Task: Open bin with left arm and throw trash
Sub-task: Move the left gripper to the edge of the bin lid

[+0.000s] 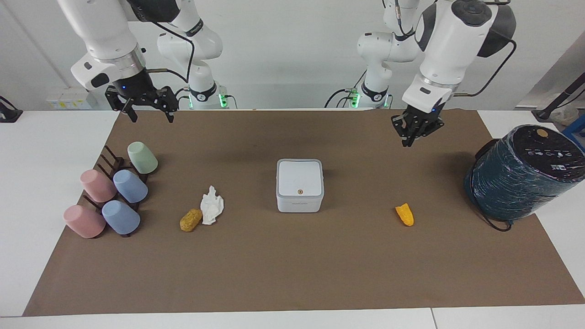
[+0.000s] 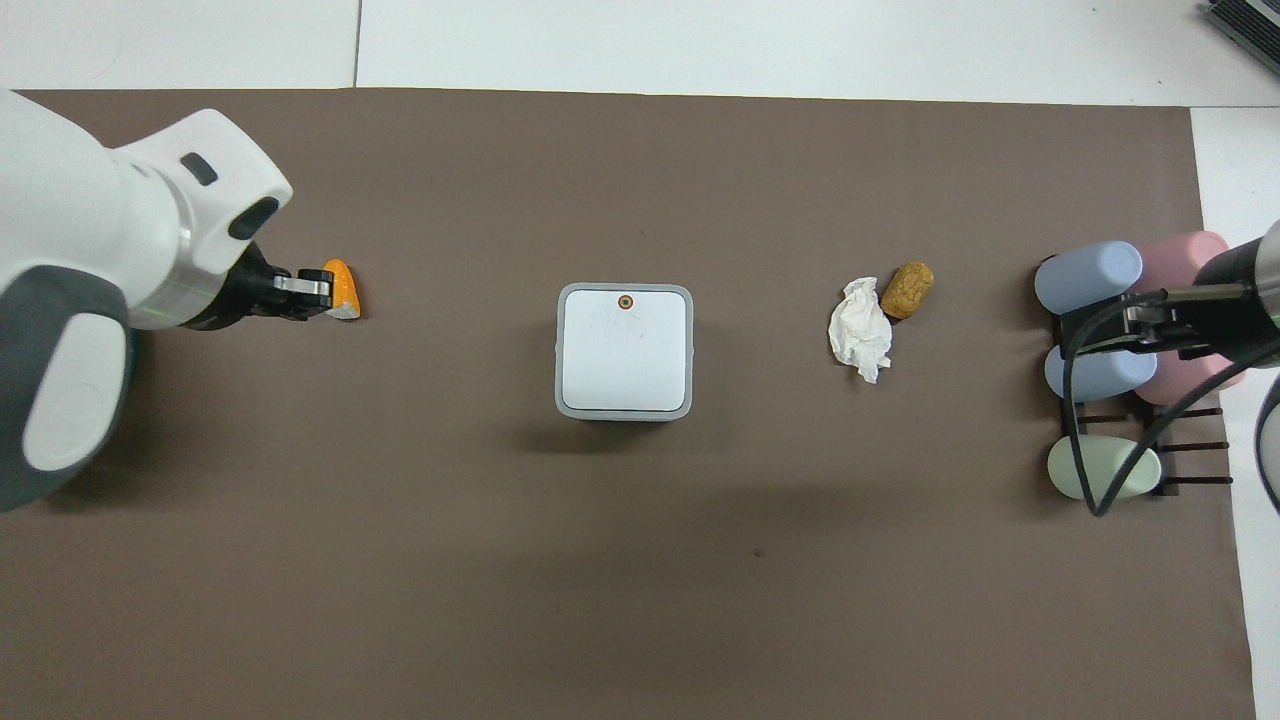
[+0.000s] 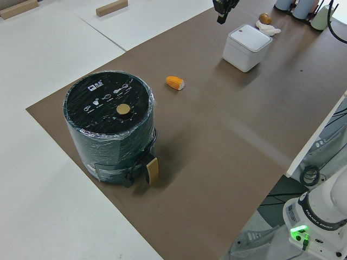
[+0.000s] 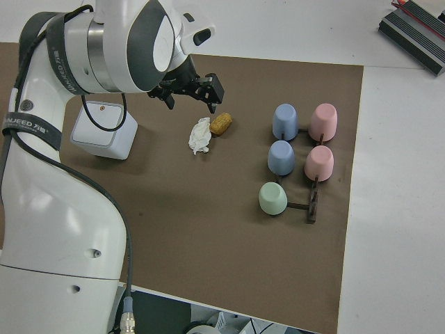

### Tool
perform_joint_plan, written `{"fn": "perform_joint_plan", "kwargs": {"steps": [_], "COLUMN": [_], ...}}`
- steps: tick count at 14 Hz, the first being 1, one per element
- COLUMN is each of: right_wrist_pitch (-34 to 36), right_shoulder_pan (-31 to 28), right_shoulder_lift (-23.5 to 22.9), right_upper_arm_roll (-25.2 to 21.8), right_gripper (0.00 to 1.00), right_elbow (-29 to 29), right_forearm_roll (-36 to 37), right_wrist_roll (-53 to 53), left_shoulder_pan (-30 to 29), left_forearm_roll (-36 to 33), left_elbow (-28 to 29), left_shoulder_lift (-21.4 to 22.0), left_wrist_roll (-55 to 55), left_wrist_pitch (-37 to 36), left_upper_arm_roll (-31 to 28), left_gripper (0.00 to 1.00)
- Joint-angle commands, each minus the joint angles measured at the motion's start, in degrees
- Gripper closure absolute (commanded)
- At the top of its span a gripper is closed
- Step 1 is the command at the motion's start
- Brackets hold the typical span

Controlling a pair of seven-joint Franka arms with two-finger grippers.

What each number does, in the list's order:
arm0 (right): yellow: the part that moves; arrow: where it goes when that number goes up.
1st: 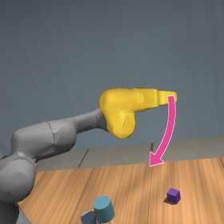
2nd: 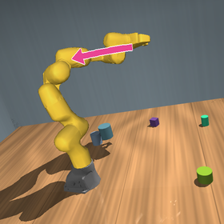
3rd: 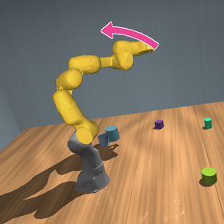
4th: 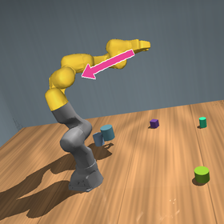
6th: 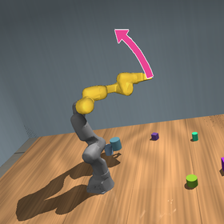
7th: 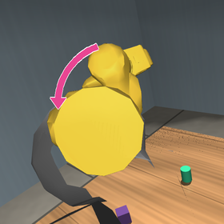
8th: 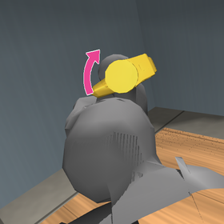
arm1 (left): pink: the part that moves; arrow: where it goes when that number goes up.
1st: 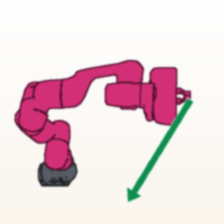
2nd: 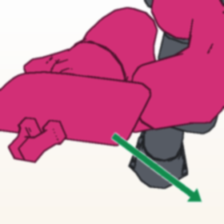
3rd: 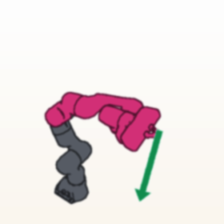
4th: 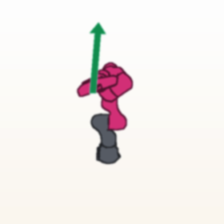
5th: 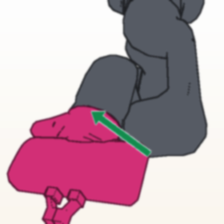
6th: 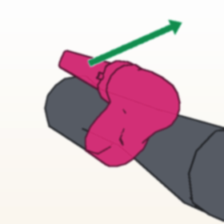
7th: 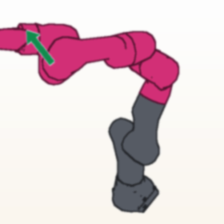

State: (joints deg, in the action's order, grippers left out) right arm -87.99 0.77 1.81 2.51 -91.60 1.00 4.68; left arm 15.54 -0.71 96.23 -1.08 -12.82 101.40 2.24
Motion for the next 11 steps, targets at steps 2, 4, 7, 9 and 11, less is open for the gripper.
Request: {"fn": "perform_joint_plan", "kwargs": {"steps": [2,4,7,9,11], "right_wrist_pitch": [0.2,0.2,0.2,-0.2,0.1], "right_shoulder_pan": [-0.2,-0.2,-0.2,-0.5,-0.4], "right_shoulder_lift": [1.4,1.5,1.4,1.4,1.4], "right_upper_arm_roll": [-0.4,-0.4,-0.4,-0.4,-0.4], "right_gripper": [0.00,0.00,0.00,0.00,0.00], "right_elbow": [-1.6,-1.6,-1.6,-1.6,-1.6], "right_forearm_roll": [-1.4,-1.4,-1.4,-1.4,-1.4], "right_wrist_roll": [-1.6,-1.6,-1.8,-1.9,-1.9], "left_shoulder_pan": [3.6,7.0,11.3,12.9,14.0], "left_forearm_roll": [3.1,3.4,3.7,5.3,6.3], "left_elbow": [4.6,4.5,4.3,4.4,4.4], "left_shoulder_lift": [1.6,-1.7,-6.1,-7.4,-8.7], "left_wrist_roll": [-4.9,-9.3,-15.1,-16.7,-18.4], "left_wrist_pitch": [5.5,8.8,14.3,18.2,21.4], "left_upper_arm_roll": [-0.7,-0.7,-0.7,-0.8,-0.8], "left_gripper": [1.00,1.00,1.00,1.00,1.00]}}
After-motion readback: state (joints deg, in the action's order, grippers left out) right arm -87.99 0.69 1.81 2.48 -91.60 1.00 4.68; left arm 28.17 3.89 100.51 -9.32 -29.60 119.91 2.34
